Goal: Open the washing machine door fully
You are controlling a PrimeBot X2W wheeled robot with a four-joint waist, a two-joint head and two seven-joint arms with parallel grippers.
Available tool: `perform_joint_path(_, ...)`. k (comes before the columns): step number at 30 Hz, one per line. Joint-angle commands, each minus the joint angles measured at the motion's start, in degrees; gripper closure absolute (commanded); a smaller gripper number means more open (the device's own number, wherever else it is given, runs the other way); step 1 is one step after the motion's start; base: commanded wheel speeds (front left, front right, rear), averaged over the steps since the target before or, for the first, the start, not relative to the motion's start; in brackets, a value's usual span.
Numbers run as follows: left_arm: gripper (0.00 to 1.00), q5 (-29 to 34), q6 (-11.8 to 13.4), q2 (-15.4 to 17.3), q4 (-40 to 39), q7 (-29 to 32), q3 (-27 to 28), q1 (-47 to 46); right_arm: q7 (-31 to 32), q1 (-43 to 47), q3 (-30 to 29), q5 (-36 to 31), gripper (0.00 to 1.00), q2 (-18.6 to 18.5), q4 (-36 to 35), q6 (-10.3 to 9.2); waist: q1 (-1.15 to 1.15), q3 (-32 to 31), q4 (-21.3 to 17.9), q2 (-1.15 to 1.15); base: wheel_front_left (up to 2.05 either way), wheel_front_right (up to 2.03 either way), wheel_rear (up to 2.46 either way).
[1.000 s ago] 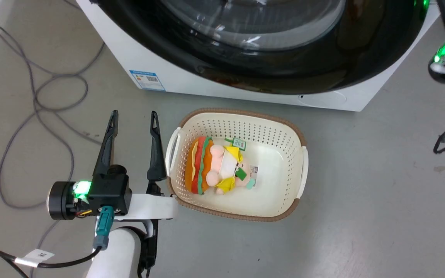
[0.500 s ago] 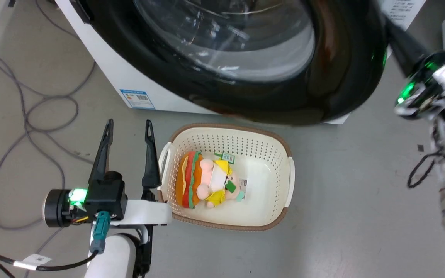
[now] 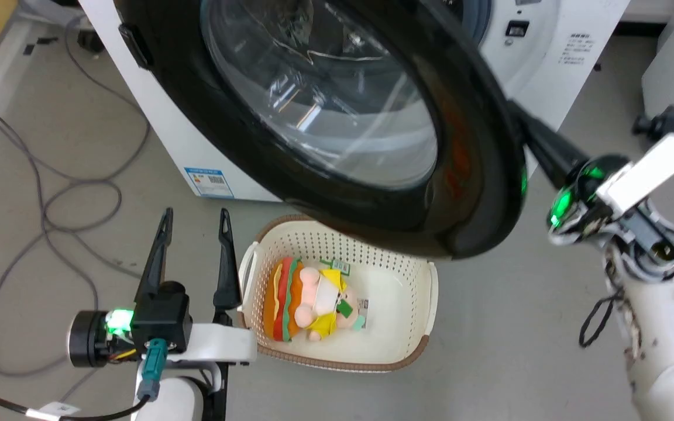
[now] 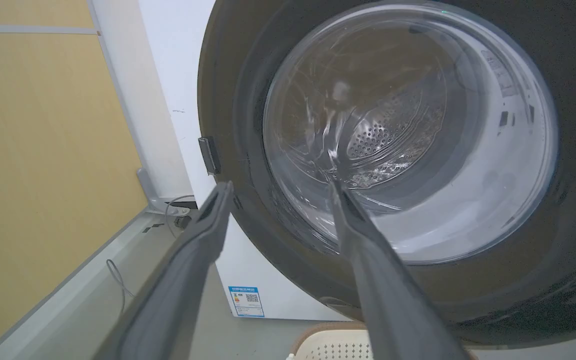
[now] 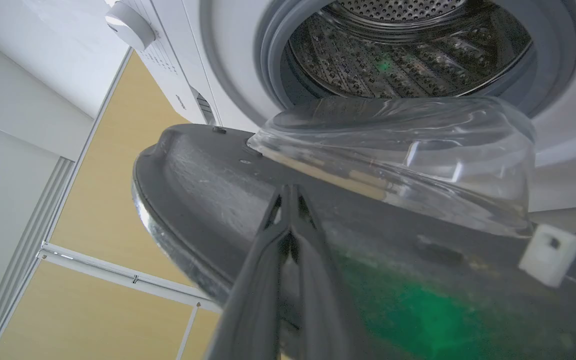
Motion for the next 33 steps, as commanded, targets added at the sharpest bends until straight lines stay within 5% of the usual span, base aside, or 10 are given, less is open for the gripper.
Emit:
perform_joint_path(1, 0.0, -0.11, -0.18, 0.2, 0.22, -0.3, 0.16, 0.99, 0.76, 3.59, 1.3, 0.14, 1.0, 1.36, -0.26, -0.13, 0.01, -1.0, -0.09, 0.0, 0.0, 0.0, 0.0)
perform_joint_path(33, 0.0, 0.0, -0.87, 0.36, 0.45, -0.3, 0.93, 4.03, 2.97, 24.18, 18.5, 5.44, 1.0, 5.68, -17.9, -0.13, 0.01, -4.65, 2.94, 0.0, 0.0, 0.0, 0.0)
